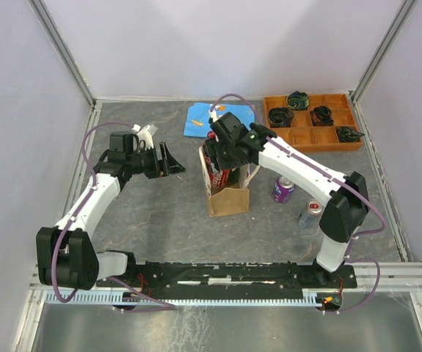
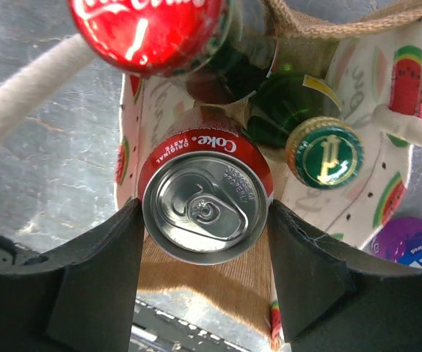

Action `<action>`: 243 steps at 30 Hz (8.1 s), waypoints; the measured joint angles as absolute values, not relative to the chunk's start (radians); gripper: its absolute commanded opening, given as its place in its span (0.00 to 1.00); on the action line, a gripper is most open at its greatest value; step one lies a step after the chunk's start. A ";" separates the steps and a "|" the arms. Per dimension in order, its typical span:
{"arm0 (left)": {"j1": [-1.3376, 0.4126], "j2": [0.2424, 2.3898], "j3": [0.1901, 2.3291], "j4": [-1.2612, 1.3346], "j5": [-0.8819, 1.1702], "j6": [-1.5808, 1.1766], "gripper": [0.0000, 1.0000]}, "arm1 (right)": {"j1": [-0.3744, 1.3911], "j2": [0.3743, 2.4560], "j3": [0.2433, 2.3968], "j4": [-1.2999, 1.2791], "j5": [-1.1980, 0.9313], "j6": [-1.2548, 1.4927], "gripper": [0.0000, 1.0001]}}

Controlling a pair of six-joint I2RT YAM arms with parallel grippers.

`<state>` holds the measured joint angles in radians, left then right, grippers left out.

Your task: Place the beverage into the canvas bag

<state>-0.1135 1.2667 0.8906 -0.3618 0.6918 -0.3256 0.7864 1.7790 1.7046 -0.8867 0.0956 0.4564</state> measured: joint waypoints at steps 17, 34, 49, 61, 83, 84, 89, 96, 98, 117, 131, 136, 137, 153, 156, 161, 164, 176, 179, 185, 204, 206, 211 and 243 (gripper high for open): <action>-0.107 1.291 0.879 -0.319 0.693 -0.343 0.79 | 0.832 1.840 1.546 -0.618 0.186 0.351 0.00; -0.106 1.316 0.877 -0.296 0.708 -0.344 0.79 | 0.841 1.842 1.439 -0.396 0.221 0.297 0.14; -0.106 1.316 0.875 -0.289 0.710 -0.350 0.79 | 0.844 1.812 1.326 -0.279 0.223 0.289 0.50; -0.106 1.316 0.868 -0.282 0.717 -0.352 0.79 | 0.844 1.790 1.305 -0.278 0.216 0.289 0.67; -0.106 1.316 0.860 -0.281 0.717 -0.352 0.79 | 0.845 1.776 1.305 -0.317 0.211 0.286 0.79; -0.106 1.316 0.860 -0.281 0.717 -0.352 0.79 | 0.845 1.775 1.305 -0.317 0.211 0.286 0.79; -0.106 1.316 0.856 -0.281 0.717 -0.352 0.79 | 0.845 1.763 1.307 -0.323 0.218 0.286 0.79; -0.106 1.316 0.853 -0.281 0.717 -0.352 0.79 | 0.844 1.695 1.351 -0.336 0.273 0.282 0.81; -0.106 1.316 0.853 -0.281 0.717 -0.352 0.79 | 0.844 1.674 1.374 -0.336 0.295 0.281 0.81; -0.106 1.314 0.853 -0.309 0.737 -0.283 0.78 | 0.462 1.377 1.575 -0.825 0.517 0.428 0.86; -0.106 1.313 0.853 -0.321 0.744 -0.237 0.78 | 0.390 1.539 1.426 -1.170 0.234 0.499 0.92; -0.106 1.307 0.849 -0.325 0.745 -0.229 0.78 | 0.384 1.586 1.405 -1.176 0.187 0.491 0.93; -0.106 1.304 0.847 -0.326 0.745 -0.229 0.78 | 0.381 1.593 1.398 -1.172 0.182 0.490 0.93; -0.107 1.291 0.844 -0.329 0.746 -0.228 0.78 | 0.364 1.653 1.299 -1.074 0.159 0.489 0.76; -0.107 1.291 0.844 -0.329 0.746 -0.228 0.78 | 0.364 1.663 1.299 -1.063 0.159 0.485 0.53; -0.107 1.291 0.844 -0.329 0.746 -0.228 0.78 | 0.364 1.663 1.301 -1.061 0.159 0.483 0.00; -0.107 1.291 0.844 -0.329 0.746 -0.228 0.78 | 0.363 1.663 1.308 -1.066 0.159 0.484 0.00; -0.107 1.291 0.844 -0.329 0.746 -0.228 0.78 | 0.316 1.667 1.926 -1.164 0.187 0.443 0.00; -0.107 1.291 0.844 -0.328 0.746 -0.228 0.78 | 0.311 1.663 2.062 -1.106 0.141 0.443 0.00; -0.107 1.291 0.844 -0.327 0.746 -0.228 0.78 | 0.348 1.702 2.200 -1.084 0.010 0.468 0.00; -0.107 1.306 0.844 -0.335 0.746 -0.225 0.78 | 0.707 1.770 2.088 -1.263 0.029 0.432 0.00; -0.107 1.308 0.844 -0.336 0.746 -0.225 0.77 | 0.722 1.770 2.030 -1.265 0.046 0.430 0.00; -0.107 1.316 0.844 -0.337 0.746 -0.218 0.78 | 0.740 1.770 1.924 -1.248 0.073 0.430 0.00; -0.107 1.316 0.844 -0.342 0.746 -0.194 0.77 | 0.812 1.895 1.867 -1.186 0.226 0.388 0.00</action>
<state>-0.1070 1.3159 0.8440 -0.3424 0.7460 -0.1936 0.8116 1.8946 1.8668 -1.1862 0.2264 0.3882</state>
